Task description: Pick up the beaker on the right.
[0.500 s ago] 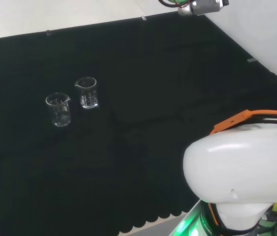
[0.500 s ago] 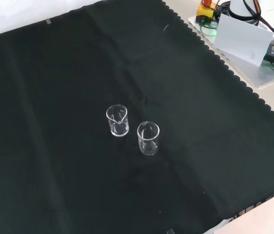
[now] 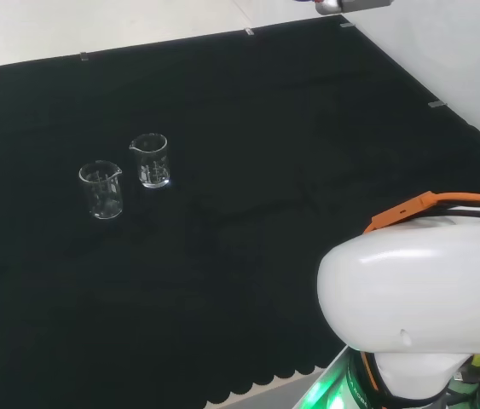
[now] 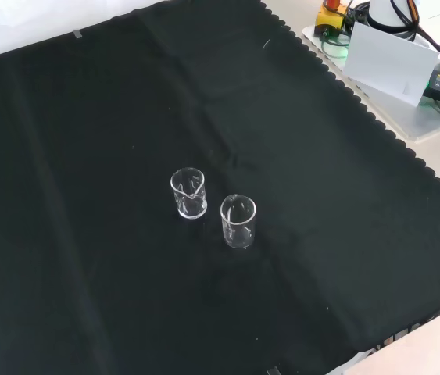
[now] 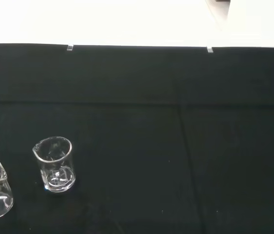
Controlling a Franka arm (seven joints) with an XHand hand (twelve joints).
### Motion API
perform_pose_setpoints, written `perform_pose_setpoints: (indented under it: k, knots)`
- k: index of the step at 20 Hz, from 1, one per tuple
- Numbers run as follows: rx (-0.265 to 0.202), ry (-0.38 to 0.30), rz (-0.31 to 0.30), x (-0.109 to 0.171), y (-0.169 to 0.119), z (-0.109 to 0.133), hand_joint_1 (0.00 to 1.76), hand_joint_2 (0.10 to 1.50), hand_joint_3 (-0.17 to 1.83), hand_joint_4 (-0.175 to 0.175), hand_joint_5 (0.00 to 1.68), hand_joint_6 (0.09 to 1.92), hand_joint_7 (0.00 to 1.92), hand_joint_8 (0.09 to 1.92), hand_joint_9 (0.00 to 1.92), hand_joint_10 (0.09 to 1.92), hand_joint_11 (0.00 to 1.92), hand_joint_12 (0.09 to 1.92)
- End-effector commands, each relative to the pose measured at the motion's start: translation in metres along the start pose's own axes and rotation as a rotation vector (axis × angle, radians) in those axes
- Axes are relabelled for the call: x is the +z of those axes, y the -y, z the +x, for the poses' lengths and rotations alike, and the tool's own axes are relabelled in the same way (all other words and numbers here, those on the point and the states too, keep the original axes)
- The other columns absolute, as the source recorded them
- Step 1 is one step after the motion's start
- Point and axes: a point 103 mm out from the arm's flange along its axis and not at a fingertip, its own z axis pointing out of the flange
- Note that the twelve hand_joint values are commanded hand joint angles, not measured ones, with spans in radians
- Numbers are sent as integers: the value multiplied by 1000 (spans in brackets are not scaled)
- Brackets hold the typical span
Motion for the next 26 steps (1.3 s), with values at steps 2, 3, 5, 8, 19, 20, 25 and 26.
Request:
perform_pose_setpoints:
  k: [2,3,5,8,19,20,25,26]
  knots:
    - [-9,19,10,11,-4,9,181,1348,239,-33,272,87,88,413,115,572,0,775]
    - [4,10,18,14,-5,6,185,1340,232,-33,266,87,88,414,113,574,0,769]
    - [23,-1,30,21,-7,2,191,1324,222,-32,253,87,87,415,110,576,0,761]
    - [41,-12,46,32,-12,2,204,1305,212,-32,234,87,85,418,106,579,0,752]
    - [28,-121,44,95,-83,-17,274,1244,192,-33,200,87,81,434,98,592,0,743]
    - [19,-134,44,101,-92,-18,277,1242,192,-33,199,87,80,434,97,592,0,743]
    - [-13,-200,54,127,-133,-19,284,1236,192,-34,195,87,73,435,94,594,0,738]
    - [-14,-209,56,133,-140,-20,284,1235,192,-34,195,87,72,435,94,594,0,737]
